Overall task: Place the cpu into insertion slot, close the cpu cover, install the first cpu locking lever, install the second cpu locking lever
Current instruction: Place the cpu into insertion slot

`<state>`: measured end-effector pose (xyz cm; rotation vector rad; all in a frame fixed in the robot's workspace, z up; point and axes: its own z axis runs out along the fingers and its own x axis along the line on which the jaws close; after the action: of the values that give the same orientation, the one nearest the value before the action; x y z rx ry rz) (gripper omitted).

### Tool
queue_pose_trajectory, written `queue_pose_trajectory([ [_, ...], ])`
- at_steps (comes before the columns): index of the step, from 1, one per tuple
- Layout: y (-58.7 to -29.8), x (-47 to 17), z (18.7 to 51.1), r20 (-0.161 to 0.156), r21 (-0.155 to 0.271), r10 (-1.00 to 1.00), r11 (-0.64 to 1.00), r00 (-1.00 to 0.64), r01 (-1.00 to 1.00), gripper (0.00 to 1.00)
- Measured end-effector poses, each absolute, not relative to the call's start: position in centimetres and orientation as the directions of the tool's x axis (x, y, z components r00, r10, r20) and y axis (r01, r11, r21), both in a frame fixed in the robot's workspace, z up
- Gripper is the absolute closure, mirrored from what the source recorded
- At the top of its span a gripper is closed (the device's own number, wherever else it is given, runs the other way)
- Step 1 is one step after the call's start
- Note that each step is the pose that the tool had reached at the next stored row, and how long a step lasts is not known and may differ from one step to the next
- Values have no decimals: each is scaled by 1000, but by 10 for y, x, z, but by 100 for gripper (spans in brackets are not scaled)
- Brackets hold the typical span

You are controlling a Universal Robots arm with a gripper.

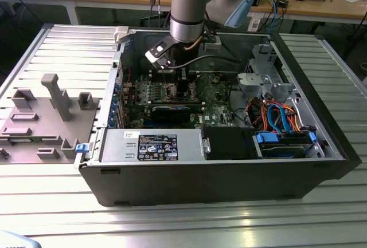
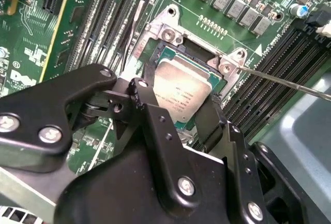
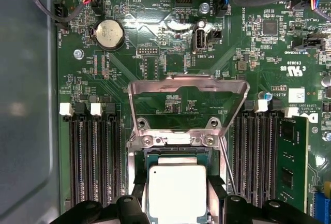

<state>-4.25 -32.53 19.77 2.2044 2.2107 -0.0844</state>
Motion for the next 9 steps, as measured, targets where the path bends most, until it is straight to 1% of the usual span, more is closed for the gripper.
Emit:
queue_pose_trajectory([
  [9, -325, -42, 197, -51, -26, 999, 2, -3, 1000, 45],
])
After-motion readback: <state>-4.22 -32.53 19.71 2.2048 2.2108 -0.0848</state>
